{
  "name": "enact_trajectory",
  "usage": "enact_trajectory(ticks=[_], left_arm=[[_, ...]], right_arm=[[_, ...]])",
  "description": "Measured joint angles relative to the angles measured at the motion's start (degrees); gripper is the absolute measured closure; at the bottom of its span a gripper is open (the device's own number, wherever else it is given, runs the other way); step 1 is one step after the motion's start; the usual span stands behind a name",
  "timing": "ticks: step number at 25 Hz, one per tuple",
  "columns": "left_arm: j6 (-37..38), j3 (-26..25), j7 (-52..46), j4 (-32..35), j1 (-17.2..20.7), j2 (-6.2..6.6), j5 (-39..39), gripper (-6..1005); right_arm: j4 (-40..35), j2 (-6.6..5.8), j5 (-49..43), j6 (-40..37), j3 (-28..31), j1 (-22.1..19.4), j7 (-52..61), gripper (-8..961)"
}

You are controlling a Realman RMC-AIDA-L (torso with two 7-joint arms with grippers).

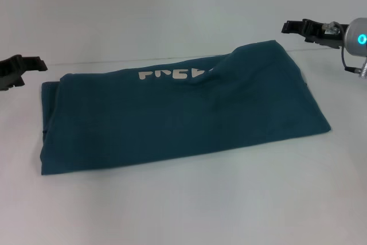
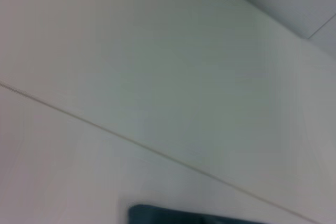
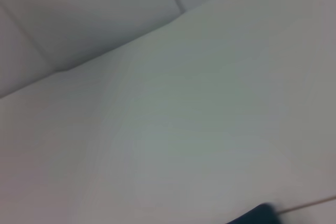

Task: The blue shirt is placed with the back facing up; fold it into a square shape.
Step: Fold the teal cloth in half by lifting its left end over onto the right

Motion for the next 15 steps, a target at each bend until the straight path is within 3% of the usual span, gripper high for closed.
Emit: enact_trajectory(ticks=[2,6,10,11,12,15], left_arm=[[2.1,0.1,0.8,2.2,1.7,-0.38,-3.8,283],[5.9,0.1,1.7,5.6,4.7,-1.09,-9.5,287],[10.1,0.1,2.0,6.8,7.0,-1.26,-12.7,291],[11.0,0.0,2.1,6.9,7.5,-1.26,-13.2,292],[12.1,0.0,2.1,6.9,8.1,-1.27,-14.2,293],[15.2,0.0,2.6,7.0,10.9,-1.31,-18.8,294]], right_arm=[[-3.1,-0.10,2.3,-5.5,0.2,-1.7,-0.7,283],[-5.5,-0.43,8.2,-15.5,0.2,-3.8,-4.8,239],[-5.6,-0.82,9.1,-24.3,0.3,-5.1,-7.8,227],[-6.1,-0.87,9.7,-29.4,0.8,-6.6,-9.1,224],[-6.1,-0.87,9.7,-29.4,0.8,-6.6,-9.1,224],[-8.9,-0.60,13.4,-40.6,3.3,-11.7,-12.8,224]])
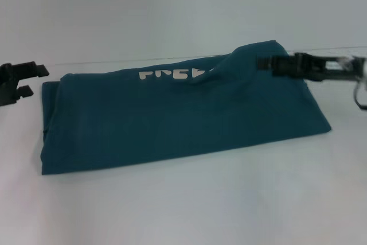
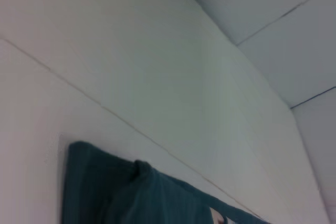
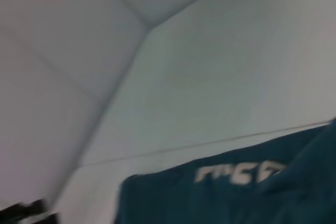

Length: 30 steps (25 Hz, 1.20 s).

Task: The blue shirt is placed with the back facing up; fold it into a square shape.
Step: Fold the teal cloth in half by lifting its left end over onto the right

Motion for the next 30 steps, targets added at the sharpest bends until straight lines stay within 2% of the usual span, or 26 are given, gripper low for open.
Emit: enact_trajectory(ticks=[1,4,5,11,19,30], left_arm=[[0.5,0.0,0.1,0.0,0.7,-0.03,-1.1,294],[1.5,0.0,0.4,0.0,2.0,-0.08,-3.2,295],[2.0,0.0,0.6,0.0,2.6,-0.09,-4.1,295],[3.5,-0.6,3.2,-0.4,5.0,-0.37,-7.5,295],[2.5,-2.4,6.5,-1.2,6.4,-2.09,-8.6,296],[2.4,-2.5,7.4,-1.3,6.2,-2.36,-8.7,297]], right_arm=[[0.0,0.00,0.0,0.0,0.0,0.0,0.0,224],[-0.5,-0.09,3.6,-6.3,1.8,-3.6,-3.6,224],[-0.5,-0.34,5.7,-10.1,3.5,-6.0,-5.6,224],[0.2,0.07,6.8,-11.4,8.0,-9.2,-8.1,224],[2.5,-0.40,4.2,-8.4,8.7,-10.7,-8.1,224],[2.4,-0.40,4.4,-8.5,8.8,-10.7,-8.4,223]])
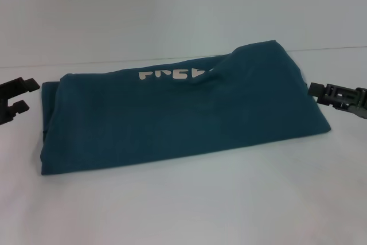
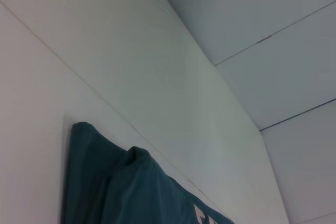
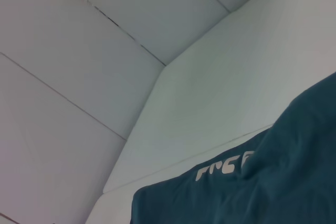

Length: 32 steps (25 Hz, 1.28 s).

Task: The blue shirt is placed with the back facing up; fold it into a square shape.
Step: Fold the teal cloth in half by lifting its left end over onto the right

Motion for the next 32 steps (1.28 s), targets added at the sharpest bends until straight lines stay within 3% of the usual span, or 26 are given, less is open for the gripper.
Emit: enact_trajectory(ticks=[12,18,21,26,32], left_arm=[[0.6,0.1,0.2,0.4,0.2,0.00,0.0,297],[2.9,1.8,-0.1,-0.3,-0.1,0.58,0.7,298],[5.5,2.4,-0.5,0.1,0.1,0.99,2.4,298],[11.3,1.6,-0.9,-0.2,0.0,2.97,6.8,298],[10.1,0.9,-7.6,-0.5,0.6,2.75,8.2,298]], right_arm=[[-0.2,0.13,0.1,0.4,0.1,0.2,0.0,223],[-0.5,0.24,0.1,0.1,-0.2,0.7,0.4,223],[-0.6,-0.30,-0.1,-1.0,-0.7,1.1,0.8,223],[-0.6,-1.94,-0.2,-4.1,-1.5,1.7,0.8,223],[-0.7,-2.18,-0.3,-4.6,-2.1,2.1,1.1,223]])
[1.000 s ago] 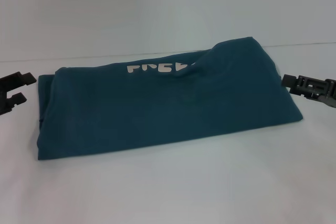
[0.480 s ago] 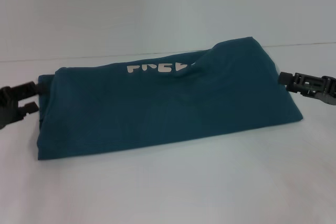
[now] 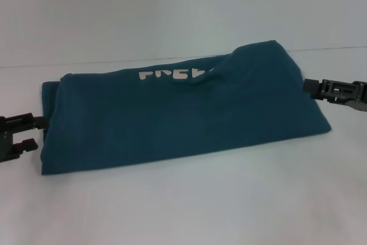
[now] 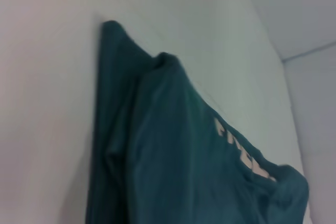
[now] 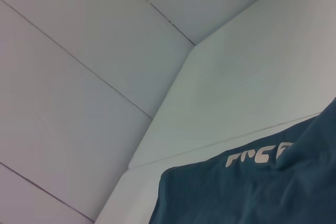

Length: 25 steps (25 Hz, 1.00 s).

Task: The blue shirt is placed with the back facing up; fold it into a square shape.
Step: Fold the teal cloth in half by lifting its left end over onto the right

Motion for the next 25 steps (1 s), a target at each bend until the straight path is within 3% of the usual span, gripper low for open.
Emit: enact_trajectory(ticks=[5,13,16,25], left_arm=[[-0.6,1.0,-0.7,-0.1,-1.4,0.02,0.0,298],[-0.6,0.7,14.0,0.1,-2.3,0.76,-0.1,298],[-2.3,0.6,12.0,-0.2,-2.5,1.28,0.1,298],[-2.5,0.6,9.2,-0.3,-3.3,0.34,-1.7,297]], right_arm=[[0.0,-0.24,-2.6,0.1,-0.5,1.1,1.1,224],[0.0,0.43,-3.0,0.2,-0.5,1.5,0.8,224],[0.0,0.69,-3.0,0.2,-0.5,1.5,0.9,224],[0.0,0.92,-3.0,0.6,-0.4,1.9,1.0,223]])
